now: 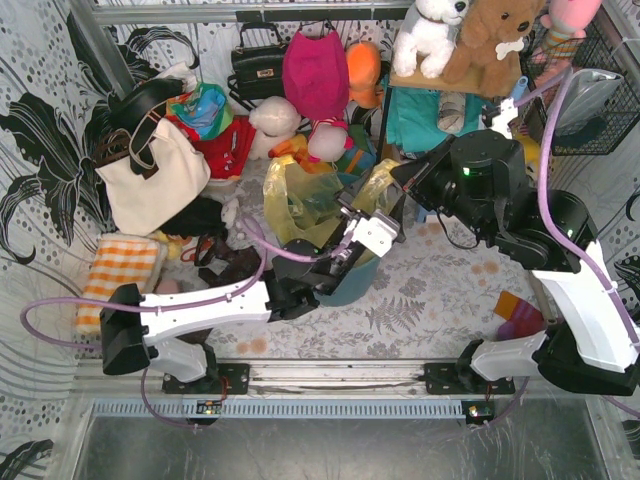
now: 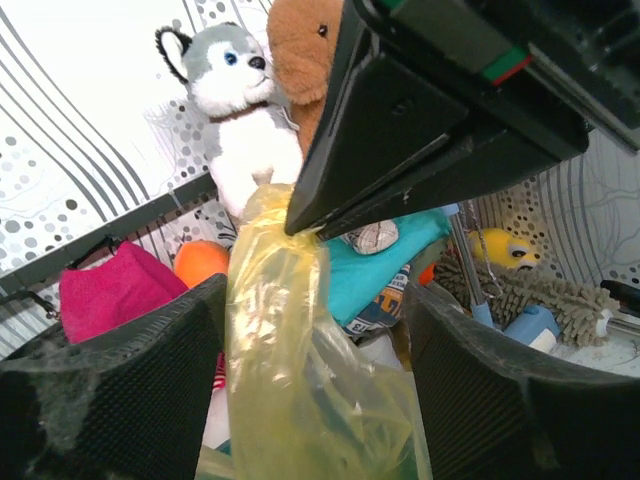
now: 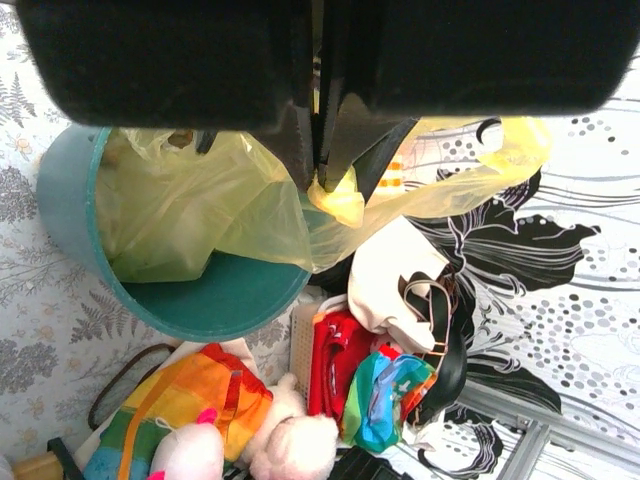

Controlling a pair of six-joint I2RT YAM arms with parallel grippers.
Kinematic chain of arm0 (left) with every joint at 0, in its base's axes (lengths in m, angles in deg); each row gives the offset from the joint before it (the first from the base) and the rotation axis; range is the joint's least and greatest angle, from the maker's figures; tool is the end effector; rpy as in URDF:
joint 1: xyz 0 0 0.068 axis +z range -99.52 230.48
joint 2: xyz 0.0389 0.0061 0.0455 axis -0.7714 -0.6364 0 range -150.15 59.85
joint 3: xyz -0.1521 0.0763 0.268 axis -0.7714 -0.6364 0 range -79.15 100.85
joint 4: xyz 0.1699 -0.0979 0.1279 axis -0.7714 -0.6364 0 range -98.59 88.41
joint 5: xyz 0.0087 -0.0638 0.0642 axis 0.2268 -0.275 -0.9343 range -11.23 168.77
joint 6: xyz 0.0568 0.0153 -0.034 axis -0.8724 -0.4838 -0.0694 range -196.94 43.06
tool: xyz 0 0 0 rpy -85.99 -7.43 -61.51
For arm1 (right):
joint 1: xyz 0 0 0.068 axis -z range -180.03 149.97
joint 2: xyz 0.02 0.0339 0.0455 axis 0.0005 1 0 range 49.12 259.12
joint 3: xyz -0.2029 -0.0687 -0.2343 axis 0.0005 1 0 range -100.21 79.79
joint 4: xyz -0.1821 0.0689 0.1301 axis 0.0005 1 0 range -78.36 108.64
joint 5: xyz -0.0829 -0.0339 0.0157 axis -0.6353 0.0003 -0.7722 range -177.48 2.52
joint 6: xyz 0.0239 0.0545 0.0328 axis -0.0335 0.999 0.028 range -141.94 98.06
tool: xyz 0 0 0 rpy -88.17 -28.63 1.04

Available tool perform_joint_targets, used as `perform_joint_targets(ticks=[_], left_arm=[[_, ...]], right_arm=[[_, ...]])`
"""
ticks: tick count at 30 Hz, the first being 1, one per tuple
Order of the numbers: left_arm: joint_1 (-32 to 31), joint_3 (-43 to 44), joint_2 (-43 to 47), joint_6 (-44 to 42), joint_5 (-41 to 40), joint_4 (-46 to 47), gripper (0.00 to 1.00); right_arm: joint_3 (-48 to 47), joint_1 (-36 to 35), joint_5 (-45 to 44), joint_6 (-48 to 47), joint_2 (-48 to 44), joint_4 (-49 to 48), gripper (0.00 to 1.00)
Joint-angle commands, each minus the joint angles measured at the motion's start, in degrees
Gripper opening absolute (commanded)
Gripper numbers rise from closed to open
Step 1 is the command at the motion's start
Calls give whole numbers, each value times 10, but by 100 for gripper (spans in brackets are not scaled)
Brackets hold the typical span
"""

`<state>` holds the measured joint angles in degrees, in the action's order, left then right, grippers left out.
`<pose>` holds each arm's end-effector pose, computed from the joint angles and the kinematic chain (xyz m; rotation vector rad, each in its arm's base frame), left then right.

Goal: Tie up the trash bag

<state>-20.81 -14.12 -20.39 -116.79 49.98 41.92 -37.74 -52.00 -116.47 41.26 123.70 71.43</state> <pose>0.1207 -0.2744 0.4781 0.6122 0.9676 -0.2171 0.1262 0.1184 0.5679 0.5481 1.8529 0.9259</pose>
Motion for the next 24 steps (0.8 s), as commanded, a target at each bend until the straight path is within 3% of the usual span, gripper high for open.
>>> perform_joint_targets(ticks=[1, 3, 9, 15, 20, 22, 24], left_arm=[[8, 33, -18, 2, 11, 31, 73], [11, 38, -26, -2, 3, 42, 68], [22, 41, -17, 17, 27, 11, 34], [60, 45, 38, 105, 154, -122, 4], [114, 44, 92, 181, 331, -215, 0], [136, 47, 109, 203, 406, -243, 0], [159, 53, 119, 230, 485, -268, 0]], right_arm=[[15, -1, 18, -14, -15, -31, 0], [21, -1, 24, -15, -18, -36, 0], [34, -1, 33, -26, -29, -48, 0], [74, -1, 33, -66, -61, -97, 0], [129, -1, 54, -201, -108, -205, 56], [153, -1, 104, -266, -123, -271, 78], [164, -1, 163, -327, -127, -312, 92]])
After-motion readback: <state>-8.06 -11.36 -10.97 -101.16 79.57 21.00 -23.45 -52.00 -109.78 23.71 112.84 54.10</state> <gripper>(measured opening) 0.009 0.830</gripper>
